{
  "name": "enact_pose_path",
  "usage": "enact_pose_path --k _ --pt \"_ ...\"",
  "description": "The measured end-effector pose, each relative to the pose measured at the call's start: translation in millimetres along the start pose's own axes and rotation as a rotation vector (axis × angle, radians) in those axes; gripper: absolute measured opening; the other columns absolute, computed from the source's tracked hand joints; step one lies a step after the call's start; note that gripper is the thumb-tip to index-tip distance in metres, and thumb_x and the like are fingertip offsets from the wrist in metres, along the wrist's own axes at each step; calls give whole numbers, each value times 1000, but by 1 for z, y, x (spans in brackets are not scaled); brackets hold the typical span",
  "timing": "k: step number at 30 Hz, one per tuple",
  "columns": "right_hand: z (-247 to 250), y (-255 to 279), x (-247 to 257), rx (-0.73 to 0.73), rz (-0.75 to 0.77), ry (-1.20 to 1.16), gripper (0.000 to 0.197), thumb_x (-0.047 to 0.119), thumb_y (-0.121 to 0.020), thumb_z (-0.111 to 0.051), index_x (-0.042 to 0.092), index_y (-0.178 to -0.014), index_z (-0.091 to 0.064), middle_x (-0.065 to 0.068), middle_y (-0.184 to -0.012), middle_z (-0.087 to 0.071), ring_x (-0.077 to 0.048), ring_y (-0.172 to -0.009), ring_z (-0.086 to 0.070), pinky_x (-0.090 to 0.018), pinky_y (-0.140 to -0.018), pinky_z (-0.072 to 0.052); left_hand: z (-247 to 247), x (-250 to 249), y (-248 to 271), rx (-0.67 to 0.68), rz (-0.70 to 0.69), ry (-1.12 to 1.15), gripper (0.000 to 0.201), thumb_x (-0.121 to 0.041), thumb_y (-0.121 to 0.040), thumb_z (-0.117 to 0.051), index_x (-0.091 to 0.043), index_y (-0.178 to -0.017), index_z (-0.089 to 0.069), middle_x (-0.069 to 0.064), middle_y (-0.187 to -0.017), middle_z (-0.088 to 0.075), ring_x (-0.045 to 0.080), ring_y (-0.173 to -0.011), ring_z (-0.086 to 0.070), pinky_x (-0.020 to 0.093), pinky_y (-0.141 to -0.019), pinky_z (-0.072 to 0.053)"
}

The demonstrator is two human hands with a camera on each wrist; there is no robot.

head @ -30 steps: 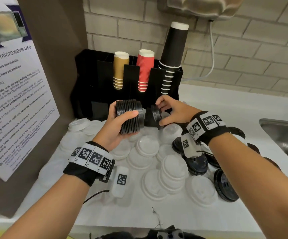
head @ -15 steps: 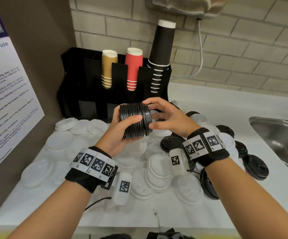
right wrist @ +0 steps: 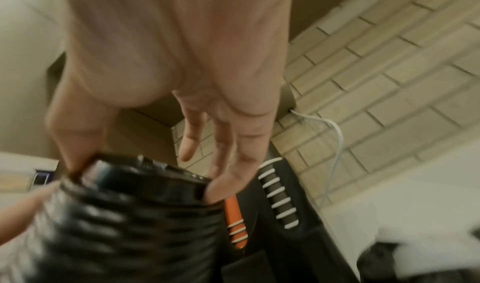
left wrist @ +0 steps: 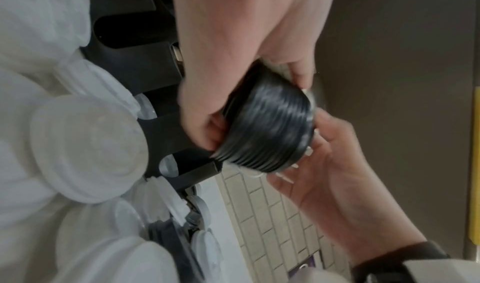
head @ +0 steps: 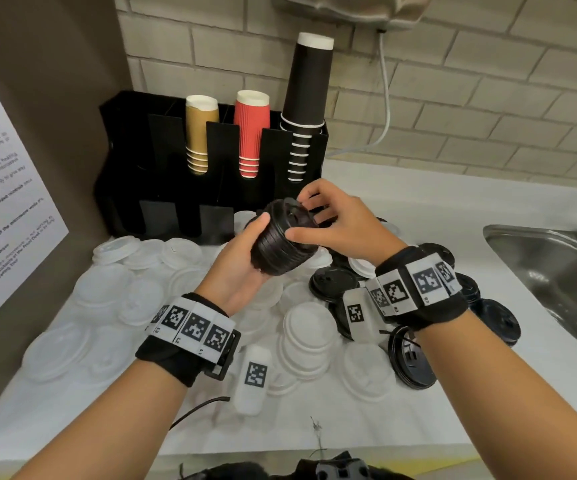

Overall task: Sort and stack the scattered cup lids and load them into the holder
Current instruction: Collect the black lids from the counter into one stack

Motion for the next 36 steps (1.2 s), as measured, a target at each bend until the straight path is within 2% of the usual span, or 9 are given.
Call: enact_pose_path --k 4,8,10,15,21,27,30,33,36 --pt "-3 -2 3 61 69 196 38 40 -76 -76 29 -108 -58 1 -110 -53 -2 -89 -54 -10 -75 -44 3 0 0 54 4 33 48 -37 -90 -55 -13 -132 -56 13 -132 -61 26 -122 -59 43 -102 -48" --pt "4 -4 0 94 62 72 20 27 -96 -56 19 -114 -62 -1 -110 -59 -8 -99 -55 -17 -85 -47 13 2 -1 -5 -22 118 63 -27 -84 -66 -8 -140 -46 18 -136 -56 32 -125 -56 49 -100 -48" --pt "13 -6 -14 141 -95 221 26 30 -97 -53 10 -110 -62 -4 -108 -63 -13 -97 -57 -27 -87 -47 20 0 -1 -39 -30 181 63 -24 -82 -67 -10 -140 -44 16 -136 -57 31 -122 -58 47 -89 -54" --pt "12 2 -58 621 -509 737 73 55 -72 -76 17 -126 -44 -3 -125 -55 -23 -112 -53 -41 -100 -45 25 -5 1 21 -21 187 47 -27 -85 -62 -9 -128 -57 13 -128 -64 28 -117 -62 39 -83 -57" --pt "4 3 -73 606 -481 747 75 49 -66 -82 21 -121 -40 -6 -118 -58 -25 -103 -57 -43 -95 -48 26 -6 3 15 18 199 52 -31 -86 -59 -8 -132 -57 14 -130 -62 29 -119 -61 39 -85 -57" --pt "32 -4 -60 462 -429 441 57 33 -72 -80 32 -114 -41 -1 -112 -55 -16 -89 -58 -23 -72 -43 28 -6 3 9 58 204 53 -33 -82 -57 -5 -128 -59 13 -119 -67 27 -106 -68 38 -76 -58" --pt "40 -5 -41 263 -278 130 49 18 -78 -76 34 -114 -47 -4 -112 -56 -14 -85 -61 -23 -75 -48 28 -3 2 20 61 198 42 -32 -82 -58 -9 -115 -70 11 -112 -71 27 -102 -70 38 -73 -58" --pt "32 -4 -20 252 -108 -43 54 9 -80 -74 34 -121 -48 -3 -109 -58 -14 -89 -64 -24 -82 -53 25 1 0 27 73 162 32 -31 -80 -60 -14 -100 -77 7 -105 -73 23 -98 -71 36 -73 -59" --pt "22 -6 -11 317 -46 20 57 13 -80 -75 36 -126 -51 1 -109 -59 -14 -97 -62 -20 -82 -51 20 3 -1 35 77 85 41 -31 -82 -60 -16 -119 -66 5 -111 -72 21 -102 -70 36 -75 -59"
Point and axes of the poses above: each hand's wrist, its own y-axis away from the middle knuckle, its own z-axis out of the back of the hand, x = y × z, the point moved 1 cm from there along -y, towards the middle knuckle
